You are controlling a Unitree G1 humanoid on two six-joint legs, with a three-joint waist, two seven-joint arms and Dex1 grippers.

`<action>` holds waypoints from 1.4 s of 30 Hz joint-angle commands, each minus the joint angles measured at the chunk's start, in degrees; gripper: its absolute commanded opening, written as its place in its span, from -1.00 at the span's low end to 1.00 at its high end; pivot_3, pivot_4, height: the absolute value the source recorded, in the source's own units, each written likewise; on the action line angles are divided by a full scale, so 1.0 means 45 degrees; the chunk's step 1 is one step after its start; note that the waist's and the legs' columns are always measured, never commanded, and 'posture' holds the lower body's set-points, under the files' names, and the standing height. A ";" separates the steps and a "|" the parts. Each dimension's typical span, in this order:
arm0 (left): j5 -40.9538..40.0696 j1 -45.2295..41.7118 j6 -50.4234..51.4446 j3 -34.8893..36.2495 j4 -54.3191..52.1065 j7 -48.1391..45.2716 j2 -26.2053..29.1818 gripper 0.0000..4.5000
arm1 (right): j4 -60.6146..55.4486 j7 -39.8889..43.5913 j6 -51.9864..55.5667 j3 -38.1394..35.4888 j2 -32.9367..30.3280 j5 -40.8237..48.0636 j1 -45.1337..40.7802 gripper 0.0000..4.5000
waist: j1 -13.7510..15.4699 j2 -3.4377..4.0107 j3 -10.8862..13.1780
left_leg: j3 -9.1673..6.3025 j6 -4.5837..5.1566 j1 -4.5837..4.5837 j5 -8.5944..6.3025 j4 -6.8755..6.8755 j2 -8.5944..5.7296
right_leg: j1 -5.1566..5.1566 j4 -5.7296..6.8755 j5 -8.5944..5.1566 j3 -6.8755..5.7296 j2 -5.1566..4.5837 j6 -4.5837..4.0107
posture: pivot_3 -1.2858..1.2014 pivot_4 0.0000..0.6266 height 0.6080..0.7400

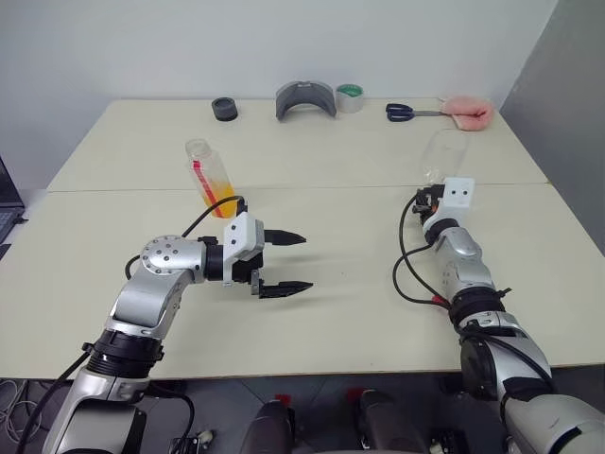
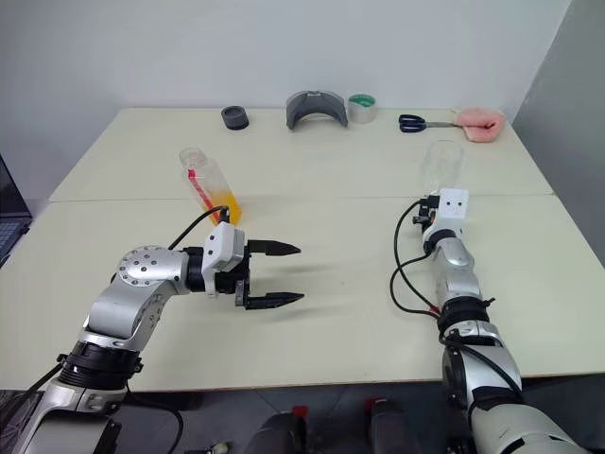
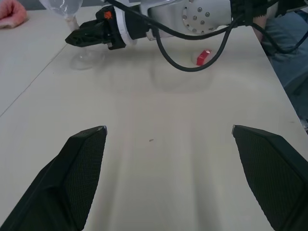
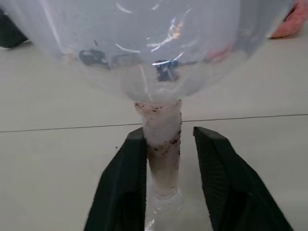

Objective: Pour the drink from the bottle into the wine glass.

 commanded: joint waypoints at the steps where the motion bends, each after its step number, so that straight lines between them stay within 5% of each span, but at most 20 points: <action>1: -0.0257 0.0137 0.0269 0.0565 -0.0584 0.0592 0.0005 1.00 | -0.1106 0.0553 -0.0171 0.0282 0.0223 0.0101 -0.0197 -0.91 | -0.0018 0.0003 0.0002 | 0.0002 0.0000 0.0001 0.0000 0.0001 0.0000 | -0.0001 0.0001 0.0000 0.0003 0.0000 0.0000 | 0.03 -0.52 1.00; 8: -0.0741 0.0862 0.1374 0.2012 -0.0969 0.1204 0.1020 1.00 | -0.2721 0.2452 0.0193 0.2049 0.1662 -0.0197 0.0234 -0.95 | -0.0281 0.0020 0.0012 | -0.0026 0.0000 0.0002 0.0000 -0.0008 0.0020 | -0.0021 0.0023 -0.0002 0.0003 0.0009 -0.0004 | 0.03 -0.52 1.00; 17: -0.1088 0.1597 0.1848 0.3186 -0.1263 0.1241 0.2315 1.00 | -0.1178 0.3567 0.0026 0.2956 0.3194 -0.0293 -0.0612 -0.95 | -0.0232 0.0031 0.0041 | -0.0053 -0.0002 0.0001 0.0001 0.0006 -0.0005 | -0.0022 0.0044 -0.0003 -0.0009 -0.0010 -0.0005 | 0.03 -0.52 1.00; 42: -0.1156 0.0807 0.2409 0.2978 -0.1754 0.2345 0.2059 1.00 | 0.0082 0.4401 -0.1504 0.4197 0.3537 -0.1917 -0.0432 -0.95 | -0.0298 0.0031 0.0042 | -0.0053 -0.0003 0.0005 0.0001 -0.0004 0.0001 | -0.0032 0.0051 -0.0004 -0.0002 0.0000 -0.0008 | 0.03 -0.52 1.00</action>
